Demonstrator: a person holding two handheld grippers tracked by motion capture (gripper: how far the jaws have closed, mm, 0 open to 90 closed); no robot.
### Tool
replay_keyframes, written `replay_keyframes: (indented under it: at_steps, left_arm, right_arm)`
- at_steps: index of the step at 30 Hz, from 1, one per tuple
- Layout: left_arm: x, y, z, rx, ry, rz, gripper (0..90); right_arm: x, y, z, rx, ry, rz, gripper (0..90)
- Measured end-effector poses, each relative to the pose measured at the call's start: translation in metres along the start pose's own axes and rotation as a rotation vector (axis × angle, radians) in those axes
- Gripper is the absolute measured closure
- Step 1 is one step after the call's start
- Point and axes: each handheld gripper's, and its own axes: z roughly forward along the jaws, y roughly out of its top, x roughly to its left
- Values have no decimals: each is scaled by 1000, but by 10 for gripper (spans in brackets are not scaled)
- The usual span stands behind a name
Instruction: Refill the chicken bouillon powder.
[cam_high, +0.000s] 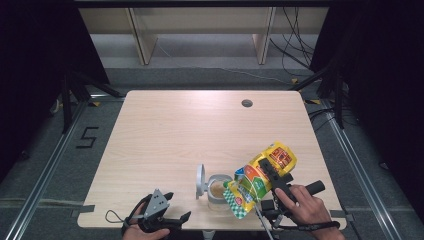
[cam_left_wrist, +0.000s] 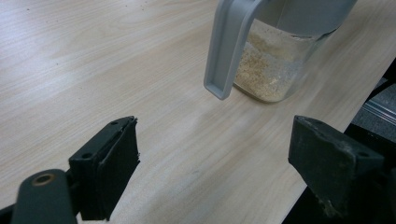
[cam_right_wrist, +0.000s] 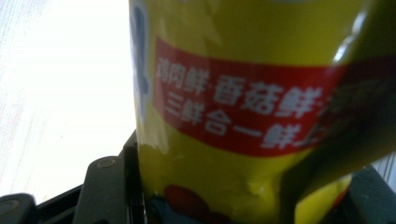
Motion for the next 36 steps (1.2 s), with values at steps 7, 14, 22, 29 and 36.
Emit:
replay_keyframes:
  at_steps: [7,14,22,29,36]
  left_arm:
    - [2,0,-1,24,10,28,154]
    - [0,0,0,1,0,3,153]
    - [1,0,0,12,3,12,153]
    - [1,0,0,11,4,12,154]
    - [2,0,-1,24,10,30,154]
  right_arm:
    - [2,0,0,3,2,-5,407]
    - [1,2,0,-6,3,-38,408]
    - [4,5,1,-9,3,-62,408]
    - [5,5,1,-12,-3,-64,418]
    - [4,5,1,-2,10,-64,423]
